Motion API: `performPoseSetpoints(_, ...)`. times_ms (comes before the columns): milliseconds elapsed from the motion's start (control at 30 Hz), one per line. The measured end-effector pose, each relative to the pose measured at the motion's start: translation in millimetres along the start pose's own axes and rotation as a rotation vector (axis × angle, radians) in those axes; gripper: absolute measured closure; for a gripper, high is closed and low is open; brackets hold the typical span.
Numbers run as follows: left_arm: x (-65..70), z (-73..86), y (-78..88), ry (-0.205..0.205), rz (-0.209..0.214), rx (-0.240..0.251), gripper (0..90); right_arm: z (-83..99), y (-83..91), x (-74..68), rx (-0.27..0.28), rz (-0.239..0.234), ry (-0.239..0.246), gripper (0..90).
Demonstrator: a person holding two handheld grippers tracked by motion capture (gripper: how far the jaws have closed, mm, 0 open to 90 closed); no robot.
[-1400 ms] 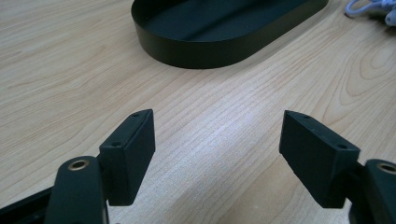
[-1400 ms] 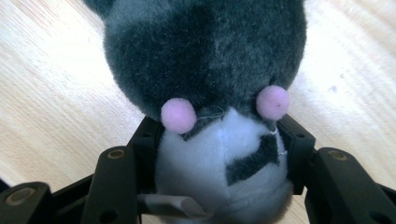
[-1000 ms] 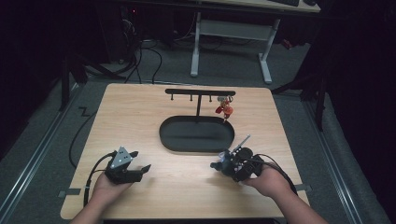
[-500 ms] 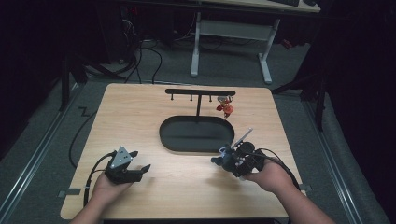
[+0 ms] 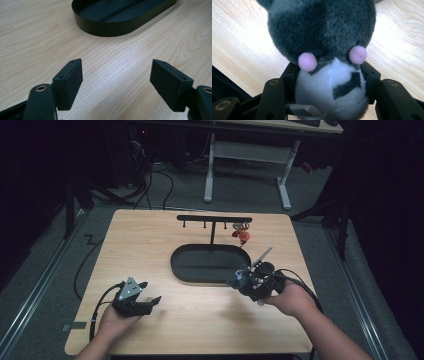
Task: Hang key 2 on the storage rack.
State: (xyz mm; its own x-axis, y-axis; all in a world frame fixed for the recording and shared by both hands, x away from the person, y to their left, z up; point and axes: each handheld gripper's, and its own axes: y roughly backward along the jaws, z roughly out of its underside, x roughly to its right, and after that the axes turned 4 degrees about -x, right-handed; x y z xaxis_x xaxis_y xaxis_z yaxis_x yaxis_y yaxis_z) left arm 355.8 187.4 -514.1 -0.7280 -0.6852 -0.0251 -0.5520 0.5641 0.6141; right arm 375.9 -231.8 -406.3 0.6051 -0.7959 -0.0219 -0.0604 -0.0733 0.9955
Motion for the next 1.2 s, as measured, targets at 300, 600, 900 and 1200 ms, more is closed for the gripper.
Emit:
performPoseSetpoints(300,0.0,-0.1,0.6,-0.002,-0.004,0.004,26.5,-11.6,15.4,2.1,0.006,-0.009,-0.004,47.1)
performPoseSetpoints(600,-0.1,-0.3,0.7,-0.005,-0.004,0.005,26.5,-21.7,28.1,5.0,0.014,-0.032,-0.031,47.1)
performPoseSetpoints(900,0.5,-0.4,1.0,-0.007,-0.003,0.004,26.2,-30.5,32.5,7.1,0.011,-0.039,-0.023,47.1)
performPoseSetpoints(1200,0.2,-0.3,1.4,-0.004,-0.005,0.008,26.1,-47.6,41.0,10.9,0.007,-0.051,-0.022,47.1)
